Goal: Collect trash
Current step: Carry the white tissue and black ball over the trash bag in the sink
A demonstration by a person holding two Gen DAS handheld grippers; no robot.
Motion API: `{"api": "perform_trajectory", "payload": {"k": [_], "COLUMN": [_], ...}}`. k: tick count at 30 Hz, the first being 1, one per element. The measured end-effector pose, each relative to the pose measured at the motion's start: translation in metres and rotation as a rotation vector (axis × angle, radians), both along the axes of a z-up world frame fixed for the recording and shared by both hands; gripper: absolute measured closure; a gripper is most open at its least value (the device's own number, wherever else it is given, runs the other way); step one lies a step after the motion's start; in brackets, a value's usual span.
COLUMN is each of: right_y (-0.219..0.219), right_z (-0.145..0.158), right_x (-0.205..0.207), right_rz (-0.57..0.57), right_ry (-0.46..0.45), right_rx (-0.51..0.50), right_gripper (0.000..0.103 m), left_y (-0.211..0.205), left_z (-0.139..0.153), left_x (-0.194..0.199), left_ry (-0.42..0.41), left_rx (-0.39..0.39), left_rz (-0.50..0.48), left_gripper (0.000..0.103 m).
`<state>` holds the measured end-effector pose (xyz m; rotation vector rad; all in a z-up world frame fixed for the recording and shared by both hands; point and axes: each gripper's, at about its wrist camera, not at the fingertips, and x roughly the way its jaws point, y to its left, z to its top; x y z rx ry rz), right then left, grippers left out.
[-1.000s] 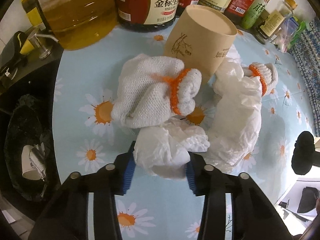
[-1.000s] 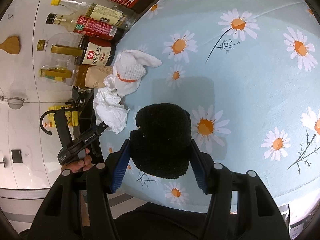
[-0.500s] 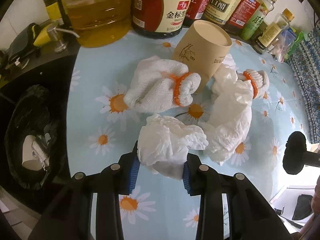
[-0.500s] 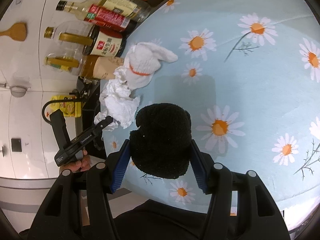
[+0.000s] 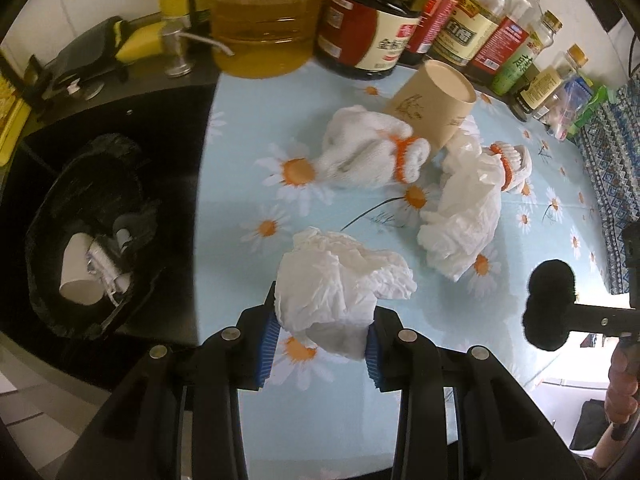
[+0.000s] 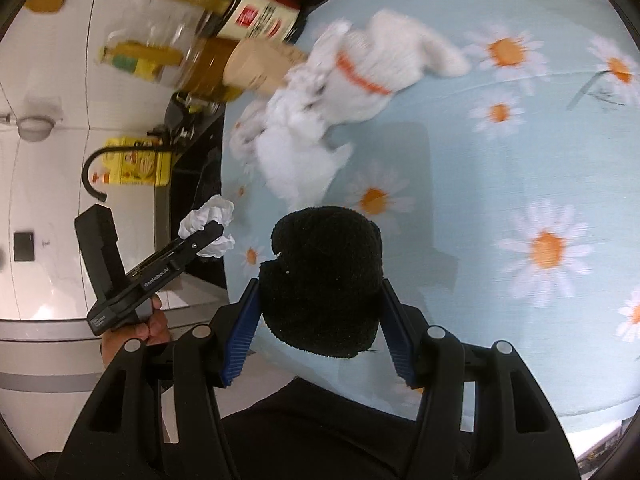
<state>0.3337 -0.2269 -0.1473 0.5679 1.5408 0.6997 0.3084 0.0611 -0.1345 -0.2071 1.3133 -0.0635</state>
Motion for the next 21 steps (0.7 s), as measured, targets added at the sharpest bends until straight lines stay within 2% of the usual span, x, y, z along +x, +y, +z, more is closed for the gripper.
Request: {"api": "perform_trajectory", "payload": {"k": [6, 13, 21], "right_y": [0.047, 0.112, 0.171], "right_z": [0.009, 0.019, 0.022], "right_x": [0.002, 0.003, -0.001], "right_rz": [0.068, 0.135, 0.153], "right_ry": [-0.016, -0.031, -0.033], "right_rx": [-0.001, -0.009, -0.017], "right_gripper": [0.045, 0.045, 0.045], "left_y": [0.026, 0.075, 0.133], "left_z": [0.004, 0.009, 0.012], "left_x": [-0.012, -0.031, -0.048], "left_ry": [0.000, -0.016, -0.047], "left_rx": [-0.027, -0.037, -0.061], "left_rz": [0.015, 0.050, 0.093], "left_gripper": [0.069, 0.069, 0.069]}}
